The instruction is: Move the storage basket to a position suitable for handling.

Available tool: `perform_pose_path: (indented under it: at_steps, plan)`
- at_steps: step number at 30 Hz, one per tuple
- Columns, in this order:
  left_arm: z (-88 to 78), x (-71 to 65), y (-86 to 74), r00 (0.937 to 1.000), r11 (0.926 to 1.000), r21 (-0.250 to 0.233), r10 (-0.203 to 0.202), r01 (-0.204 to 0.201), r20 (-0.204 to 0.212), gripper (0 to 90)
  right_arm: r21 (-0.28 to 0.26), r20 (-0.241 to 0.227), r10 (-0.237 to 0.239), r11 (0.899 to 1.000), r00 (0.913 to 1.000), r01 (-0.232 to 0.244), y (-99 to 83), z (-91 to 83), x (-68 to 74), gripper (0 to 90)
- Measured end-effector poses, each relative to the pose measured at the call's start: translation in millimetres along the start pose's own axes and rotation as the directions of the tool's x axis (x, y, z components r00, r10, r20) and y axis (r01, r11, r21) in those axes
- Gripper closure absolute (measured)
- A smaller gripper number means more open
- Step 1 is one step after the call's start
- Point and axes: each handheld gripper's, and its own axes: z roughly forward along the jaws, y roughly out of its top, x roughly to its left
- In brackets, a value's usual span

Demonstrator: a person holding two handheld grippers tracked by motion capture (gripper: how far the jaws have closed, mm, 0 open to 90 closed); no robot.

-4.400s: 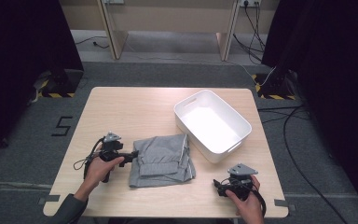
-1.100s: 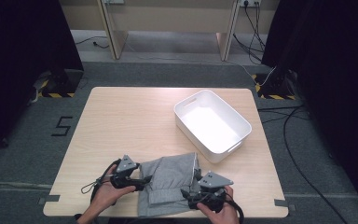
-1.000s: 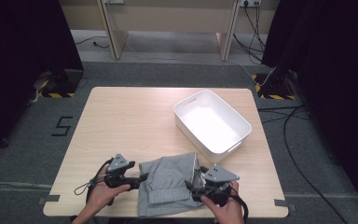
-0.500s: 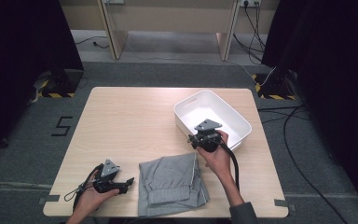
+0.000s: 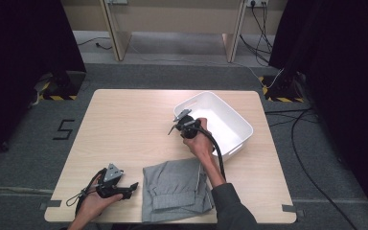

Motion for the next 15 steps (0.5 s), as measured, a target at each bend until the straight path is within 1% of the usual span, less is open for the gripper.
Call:
perform_pose_path:
  at_steps: [1,2,3,4,5,6,7,9,10,11,13,15]
  plan:
    - [0.0,0.0,-0.1,1.0,1.0,-0.001,0.0,0.0,0.0,20.4,-0.017,-0.009,-0.052,0.999,0.9986,0.051,1.6,1.8,2.9,78.9]
    - [-0.1,0.1,0.0,1.0,1.0,0.001,0.0,0.0,0.001,20.4,-0.028,-0.02,-0.095,0.995,0.9953,0.094,3.3,3.4,9.7,79.1]
    - [-0.1,0.1,0.0,1.0,1.0,0.001,0.0,0.0,0.001,20.4,-0.029,-0.026,-0.116,0.993,0.9929,0.115,4.2,3.9,14.3,79.2]
    - [-0.1,-0.1,0.2,1.0,1.0,0.003,0.0,0.0,-0.001,20.4,-0.032,-0.034,-0.148,0.989,0.9884,0.147,5.6,4.8,22.4,79.0]
    - [0.0,-0.1,0.2,1.0,1.0,0.002,0.0,0.0,-0.001,20.4,-0.036,-0.037,-0.187,0.982,0.9817,0.185,6.8,5.0,25.9,79.0]
    - [-0.1,-0.1,0.1,1.0,1.0,0.002,0.0,0.0,-0.001,20.4,-0.038,-0.04,-0.243,0.97,0.9693,0.241,9.1,4.1,32.8,79.0]
    - [0.0,-0.1,0.1,1.0,1.0,0.001,0.0,0.0,-0.001,20.3,-0.028,-0.043,-0.241,0.97,0.9697,0.24,9.9,2.0,38.1,78.4]
    - [0.0,0.0,0.3,1.0,1.0,0.003,0.0,0.0,0.0,20.3,-0.032,-0.069,-0.275,0.961,0.959,0.273,11.8,-1.9,46.9,76.8]
    - [0.0,0.0,0.2,1.0,1.0,0.003,0.0,0.0,0.0,20.3,-0.039,-0.081,-0.307,0.951,0.9481,0.305,12.2,-3.9,50.6,76.0]
    - [0.1,-0.1,0.2,1.0,1.0,0.001,0.0,0.0,0.0,20.2,-0.042,-0.099,-0.327,0.945,0.9397,0.325,12.1,-6.1,54.7,75.3]
    - [0.3,-0.1,0.2,1.0,1.0,0.0,-0.001,0.001,0.0,20.2,-0.051,-0.134,-0.349,0.937,0.9276,0.345,12.2,-9.5,61.1,70.7]
    - [0.2,-0.3,0.1,1.0,1.0,0.0,-0.002,0.002,-0.001,20.2,-0.058,-0.173,-0.375,0.927,0.9105,0.371,12.2,-14.2,68.4,66.1]
